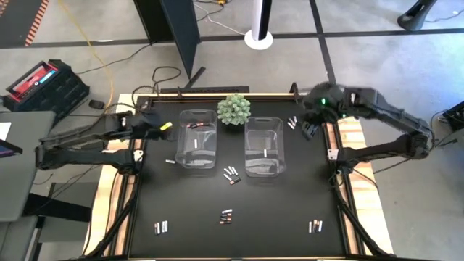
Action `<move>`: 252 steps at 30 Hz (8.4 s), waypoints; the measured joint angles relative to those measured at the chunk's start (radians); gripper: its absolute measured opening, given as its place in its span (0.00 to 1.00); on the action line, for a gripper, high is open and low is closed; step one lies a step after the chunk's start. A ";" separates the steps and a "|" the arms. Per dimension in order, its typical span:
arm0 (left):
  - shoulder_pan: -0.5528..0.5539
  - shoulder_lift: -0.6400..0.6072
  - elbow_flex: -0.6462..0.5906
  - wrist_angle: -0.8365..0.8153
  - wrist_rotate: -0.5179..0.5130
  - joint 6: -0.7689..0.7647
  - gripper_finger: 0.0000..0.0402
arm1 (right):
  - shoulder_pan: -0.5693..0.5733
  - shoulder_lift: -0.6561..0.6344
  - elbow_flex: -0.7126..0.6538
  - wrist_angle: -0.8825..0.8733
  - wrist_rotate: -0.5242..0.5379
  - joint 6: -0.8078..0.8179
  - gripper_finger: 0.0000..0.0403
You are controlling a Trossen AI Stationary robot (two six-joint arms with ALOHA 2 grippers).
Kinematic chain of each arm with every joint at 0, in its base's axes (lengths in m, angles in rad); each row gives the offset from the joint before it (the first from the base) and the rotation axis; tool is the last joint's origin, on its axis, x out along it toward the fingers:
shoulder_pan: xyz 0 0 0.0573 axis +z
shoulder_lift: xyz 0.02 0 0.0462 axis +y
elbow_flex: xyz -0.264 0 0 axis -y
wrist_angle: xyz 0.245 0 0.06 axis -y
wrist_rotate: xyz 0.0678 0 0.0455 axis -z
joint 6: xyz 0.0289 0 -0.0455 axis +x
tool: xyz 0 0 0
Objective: Sort batteries
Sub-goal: Adjust the transparent bins, then put the white-blue battery into the right transparent bin
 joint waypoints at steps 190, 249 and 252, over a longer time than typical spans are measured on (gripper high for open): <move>-0.237 0.065 -0.101 0.183 -0.268 -0.347 0.00 | 0.441 -0.105 -0.503 0.348 0.159 0.287 0.37; -0.327 0.607 0.359 -0.154 -0.023 -0.195 0.00 | 0.384 -0.106 -0.503 0.346 0.158 0.194 0.37; -0.414 0.579 0.359 -0.262 -0.078 -0.443 0.00 | 0.368 -0.106 -0.503 0.347 0.158 0.175 0.37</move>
